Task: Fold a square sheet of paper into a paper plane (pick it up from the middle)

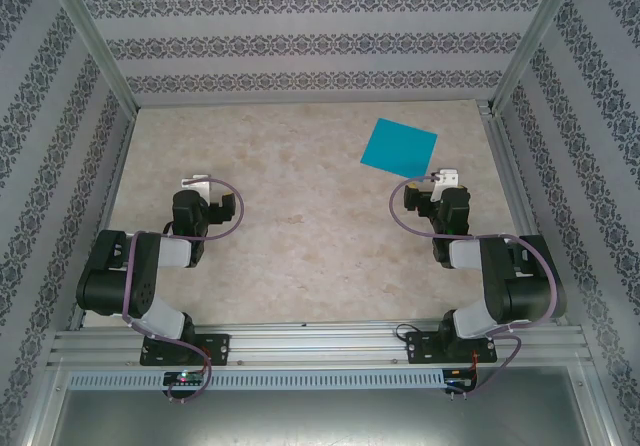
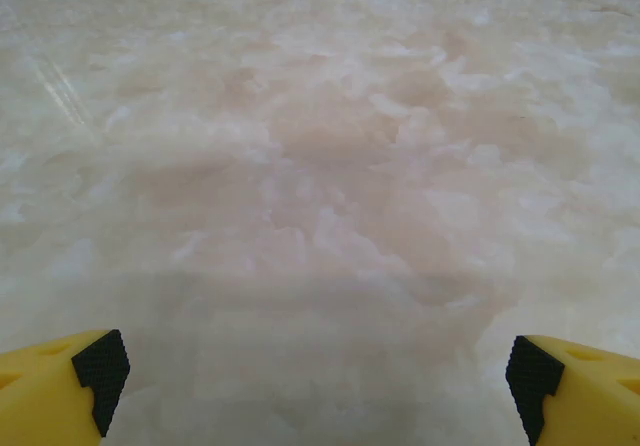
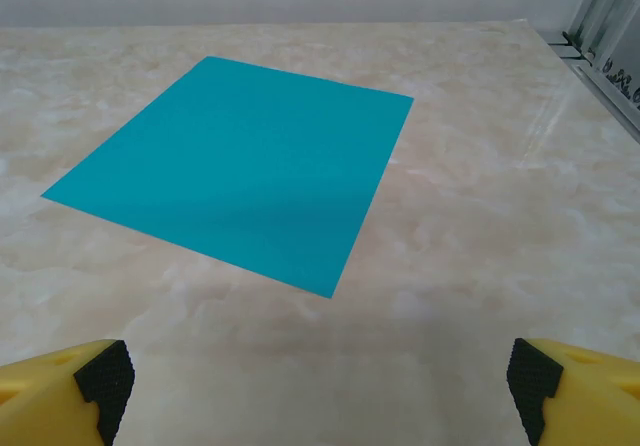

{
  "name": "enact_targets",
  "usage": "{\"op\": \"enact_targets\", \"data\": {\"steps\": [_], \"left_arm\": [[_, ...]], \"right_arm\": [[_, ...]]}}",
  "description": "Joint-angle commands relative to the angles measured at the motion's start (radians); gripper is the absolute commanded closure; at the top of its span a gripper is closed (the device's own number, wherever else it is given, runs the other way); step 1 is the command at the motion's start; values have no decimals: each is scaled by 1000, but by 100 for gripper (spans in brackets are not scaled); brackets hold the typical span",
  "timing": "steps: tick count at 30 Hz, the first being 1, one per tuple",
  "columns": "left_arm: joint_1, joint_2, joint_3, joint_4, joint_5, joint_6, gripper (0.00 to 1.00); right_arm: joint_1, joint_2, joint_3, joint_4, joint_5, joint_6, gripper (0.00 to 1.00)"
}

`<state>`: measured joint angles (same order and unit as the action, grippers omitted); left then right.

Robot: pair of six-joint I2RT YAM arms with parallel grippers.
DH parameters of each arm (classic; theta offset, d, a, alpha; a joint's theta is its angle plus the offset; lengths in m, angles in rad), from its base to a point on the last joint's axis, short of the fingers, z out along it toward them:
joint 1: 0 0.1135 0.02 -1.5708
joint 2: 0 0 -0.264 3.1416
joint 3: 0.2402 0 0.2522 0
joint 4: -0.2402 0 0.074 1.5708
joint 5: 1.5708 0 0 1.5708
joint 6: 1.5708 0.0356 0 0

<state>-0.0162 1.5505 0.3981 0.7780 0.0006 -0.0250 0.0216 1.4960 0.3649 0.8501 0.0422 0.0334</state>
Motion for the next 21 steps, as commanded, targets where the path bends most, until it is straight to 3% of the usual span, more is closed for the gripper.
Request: {"op": "enact_targets", "data": {"steps": [1, 16, 21], "left_arm": [[18, 11, 19, 44, 15, 17, 0], [18, 0, 8, 61, 18, 19, 0], [20, -172, 3, -100, -5, 0, 0]], "right_arm": [[0, 10, 22, 33, -18, -15, 2], [-31, 5, 15, 45, -78, 8, 2], [-18, -42, -46, 95, -38, 4, 2]]}}
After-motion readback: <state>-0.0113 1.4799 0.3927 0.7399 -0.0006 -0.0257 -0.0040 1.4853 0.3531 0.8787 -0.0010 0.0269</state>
